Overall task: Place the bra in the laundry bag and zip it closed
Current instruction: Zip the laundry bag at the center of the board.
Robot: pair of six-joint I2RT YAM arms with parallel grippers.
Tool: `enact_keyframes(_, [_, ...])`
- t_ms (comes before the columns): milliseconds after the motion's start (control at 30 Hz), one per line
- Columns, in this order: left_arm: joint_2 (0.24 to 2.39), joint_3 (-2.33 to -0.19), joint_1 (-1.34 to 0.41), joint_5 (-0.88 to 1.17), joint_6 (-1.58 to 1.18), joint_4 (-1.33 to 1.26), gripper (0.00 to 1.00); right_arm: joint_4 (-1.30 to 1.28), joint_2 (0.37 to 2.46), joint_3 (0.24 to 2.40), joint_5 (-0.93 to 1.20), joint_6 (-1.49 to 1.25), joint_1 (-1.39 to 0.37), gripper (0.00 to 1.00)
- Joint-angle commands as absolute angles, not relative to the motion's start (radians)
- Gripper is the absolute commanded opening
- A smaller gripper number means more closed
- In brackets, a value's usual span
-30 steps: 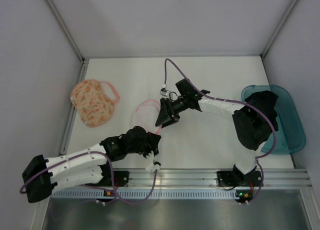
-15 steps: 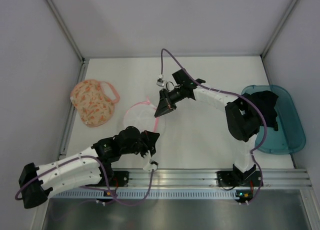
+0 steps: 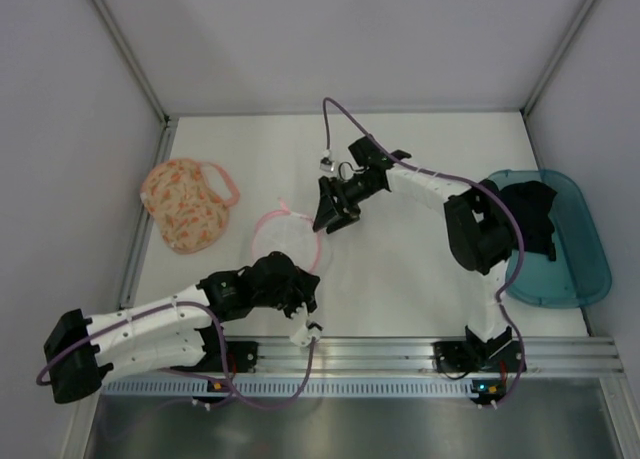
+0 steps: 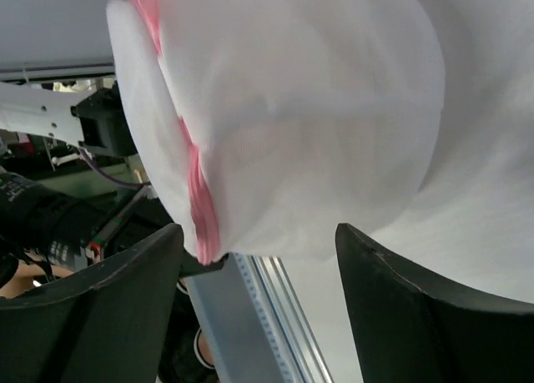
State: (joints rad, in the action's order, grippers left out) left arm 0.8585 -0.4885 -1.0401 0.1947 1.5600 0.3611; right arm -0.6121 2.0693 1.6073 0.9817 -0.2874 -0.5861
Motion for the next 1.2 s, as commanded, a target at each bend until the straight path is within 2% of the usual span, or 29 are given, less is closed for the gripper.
enact_keyframes(0, [0.908, -0.566, -1.045, 0.167, 1.471, 0.295, 0.0, -0.649, 1.91, 1.523, 0.962, -0.249, -0.554, 0.75])
enact_keyframes(233, [0.954, -0.568, -1.045, 0.149, 1.462, 0.181, 0.0, -0.58, 1.801, 1.373, 1.029, -0.323, -0.563, 0.72])
enact_keyframes(500, [1.005, -0.594, -1.045, 0.117, 1.47, 0.121, 0.0, -0.453, 1.841, 1.353, 1.051, -0.428, -0.644, 0.66])
enact_keyframes(600, [1.002, -0.595, -1.046, 0.11, 1.463, 0.123, 0.0, -0.449, 1.859, 1.35, 1.057, -0.43, -0.661, 0.5])
enact_keyframes(633, [0.994, -0.583, -1.046, 0.117, 1.462, 0.123, 0.0, -0.448, 1.862, 1.351, 1.057, -0.43, -0.663, 0.38])
enact_keyframes(700, [0.967, -0.568, -1.046, 0.127, 1.466, 0.129, 0.0, -0.469, 1.876, 1.38, 1.057, -0.404, -0.658, 0.24])
enact_keyframes(733, [0.945, -0.554, -1.046, 0.143, 1.479, 0.15, 0.0, -0.488, 1.881, 1.393, 1.057, -0.399, -0.655, 0.12])
enact_keyframes(800, [0.92, -0.535, -1.046, 0.149, 1.492, 0.16, 0.0, -0.498, 1.894, 1.429, 1.058, -0.391, -0.64, 0.0])
enact_keyframes(1167, [0.801, -0.503, -1.098, 0.179, 1.451, 0.317, 0.0, -0.567, 2.008, 1.606, 1.012, -0.322, -0.532, 0.0])
